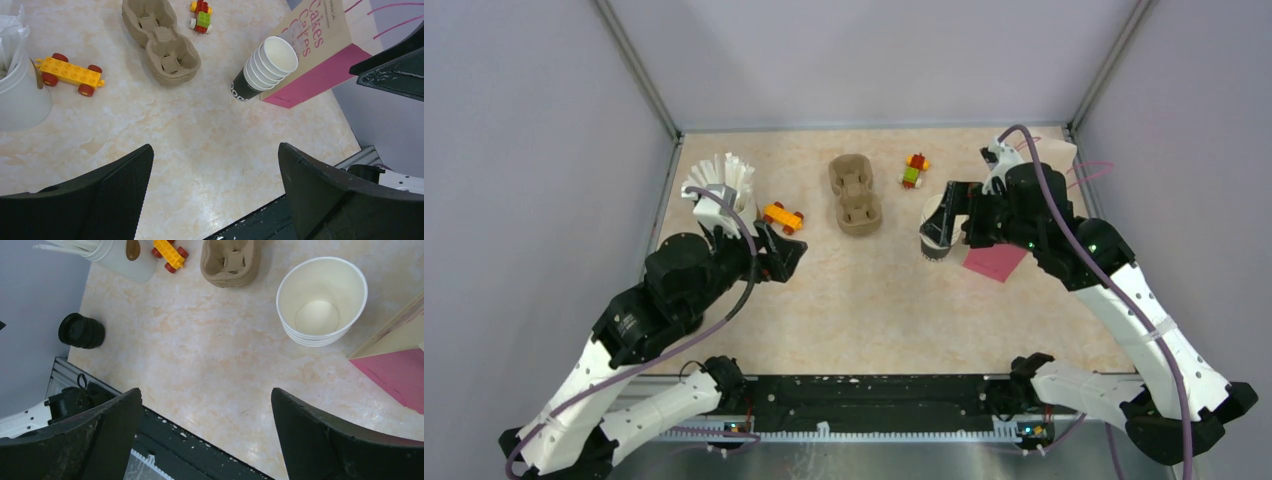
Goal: Pack the takeout coffee
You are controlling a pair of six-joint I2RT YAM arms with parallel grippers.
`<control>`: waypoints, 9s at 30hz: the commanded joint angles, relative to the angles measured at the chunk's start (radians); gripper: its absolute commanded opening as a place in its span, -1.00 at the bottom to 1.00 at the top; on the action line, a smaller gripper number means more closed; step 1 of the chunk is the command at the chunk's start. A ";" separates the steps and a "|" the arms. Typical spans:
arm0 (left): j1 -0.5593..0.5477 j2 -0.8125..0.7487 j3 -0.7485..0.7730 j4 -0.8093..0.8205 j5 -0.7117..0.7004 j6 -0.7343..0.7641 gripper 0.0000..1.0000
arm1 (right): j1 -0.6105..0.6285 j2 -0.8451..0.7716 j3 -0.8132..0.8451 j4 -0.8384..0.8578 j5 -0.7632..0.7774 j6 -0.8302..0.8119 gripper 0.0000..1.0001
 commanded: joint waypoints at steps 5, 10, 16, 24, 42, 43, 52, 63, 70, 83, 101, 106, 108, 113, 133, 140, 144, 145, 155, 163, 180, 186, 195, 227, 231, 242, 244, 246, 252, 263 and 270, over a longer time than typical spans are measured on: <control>0.004 0.025 0.026 0.058 -0.048 0.009 0.98 | 0.000 -0.014 0.064 0.053 -0.018 -0.027 0.97; 0.004 0.004 0.027 0.036 -0.064 0.037 0.98 | 0.000 0.014 0.117 0.088 -0.088 -0.053 0.84; 0.004 -0.051 0.003 0.002 -0.054 0.104 0.97 | 0.006 0.127 0.197 0.106 -0.071 -0.045 0.49; 0.004 -0.103 -0.012 -0.048 -0.070 0.168 0.98 | 0.075 0.367 0.330 -0.017 0.143 -0.111 -0.14; 0.004 -0.197 -0.131 -0.055 -0.079 0.131 0.97 | 0.078 0.547 0.291 -0.097 0.332 -0.317 -0.36; 0.003 -0.195 -0.130 -0.055 -0.076 0.133 0.97 | 0.078 0.551 0.285 -0.093 0.331 -0.322 -0.37; 0.004 -0.200 -0.115 -0.077 -0.076 0.129 0.98 | 0.063 0.561 0.217 -0.036 0.316 -0.346 -0.46; 0.003 -0.208 -0.112 -0.092 -0.079 0.118 0.97 | 0.052 0.583 0.170 0.008 0.332 -0.368 -0.56; 0.004 -0.202 -0.103 -0.093 -0.088 0.142 0.97 | 0.052 0.583 0.175 0.008 0.346 -0.372 -0.75; 0.004 -0.197 -0.112 -0.070 -0.087 0.142 0.97 | 0.051 0.566 0.228 -0.048 0.360 -0.386 -1.00; 0.002 -0.109 -0.162 0.013 -0.016 0.036 0.97 | 0.055 0.520 0.224 -0.102 0.225 -0.308 -1.00; 0.004 0.031 -0.210 0.070 0.076 -0.226 0.96 | 0.078 0.458 0.148 -0.051 0.159 -0.266 -1.00; 0.004 0.076 -0.265 0.158 0.154 -0.306 0.92 | 0.085 0.450 0.127 -0.045 0.168 -0.268 -1.00; 0.006 0.150 -0.398 0.443 0.305 -0.448 0.87 | 0.088 0.438 0.121 -0.048 0.144 -0.264 -1.00; 0.085 0.683 -0.320 1.038 0.624 -0.607 0.45 | 0.112 0.224 -0.148 0.160 0.007 -0.321 -1.00; 0.085 0.845 -0.154 1.000 0.736 -0.531 0.40 | 0.113 0.198 -0.179 0.172 0.014 -0.327 -1.00; 0.087 0.842 -0.184 1.004 0.703 -0.564 0.28 | 0.112 0.192 -0.178 0.161 0.026 -0.351 -1.00; 0.087 0.839 -0.190 1.004 0.700 -0.564 0.27 | 0.112 0.193 -0.178 0.159 0.027 -0.354 -1.00; 0.087 0.814 -0.187 0.966 0.661 -0.506 0.03 | 0.112 0.198 -0.179 0.146 0.033 -0.372 -1.00; 0.088 0.841 -0.179 0.975 0.690 -0.508 0.01 | 0.112 0.194 -0.184 0.138 0.033 -0.371 -1.00; 0.085 0.932 -0.157 1.002 0.729 -0.501 0.06 | 0.112 0.185 -0.135 0.177 0.154 -0.475 -1.00; 0.078 0.974 -0.140 1.073 0.779 -0.475 0.06 | 0.112 0.181 -0.109 0.248 0.171 -0.606 -1.00; 0.076 0.930 -0.147 1.060 0.739 -0.467 0.17 | 0.112 0.202 -0.103 0.275 0.203 -0.667 -1.00; 0.109 1.013 -0.135 1.284 0.764 -0.491 0.46 | 0.112 0.216 -0.159 0.268 0.209 -0.729 -1.00; 0.113 0.990 -0.139 1.255 0.730 -0.470 0.46 | 0.112 0.215 -0.162 0.262 0.207 -0.729 -1.00; 0.115 1.066 -0.115 1.296 0.740 -0.519 0.32 | 0.112 0.213 -0.179 0.265 0.198 -0.730 -1.00; 0.115 1.070 -0.118 1.285 0.732 -0.515 0.30 | 0.112 0.214 -0.171 0.267 0.198 -0.731 -1.00; 0.114 1.079 -0.111 1.253 0.727 -0.507 0.27 | 0.112 0.218 -0.161 0.268 0.202 -0.731 -1.00; 0.110 1.095 -0.089 1.177 0.724 -0.474 0.24 | 0.112 0.238 -0.144 0.269 0.205 -0.736 -1.00; 0.102 1.093 -0.059 1.010 0.695 -0.406 0.27 | 0.112 0.244 -0.100 0.313 0.274 -0.758 -1.00; 0.100 1.085 -0.092 1.006 0.691 -0.389 0.28 | 0.112 0.225 -0.118 0.352 0.289 -0.751 -1.00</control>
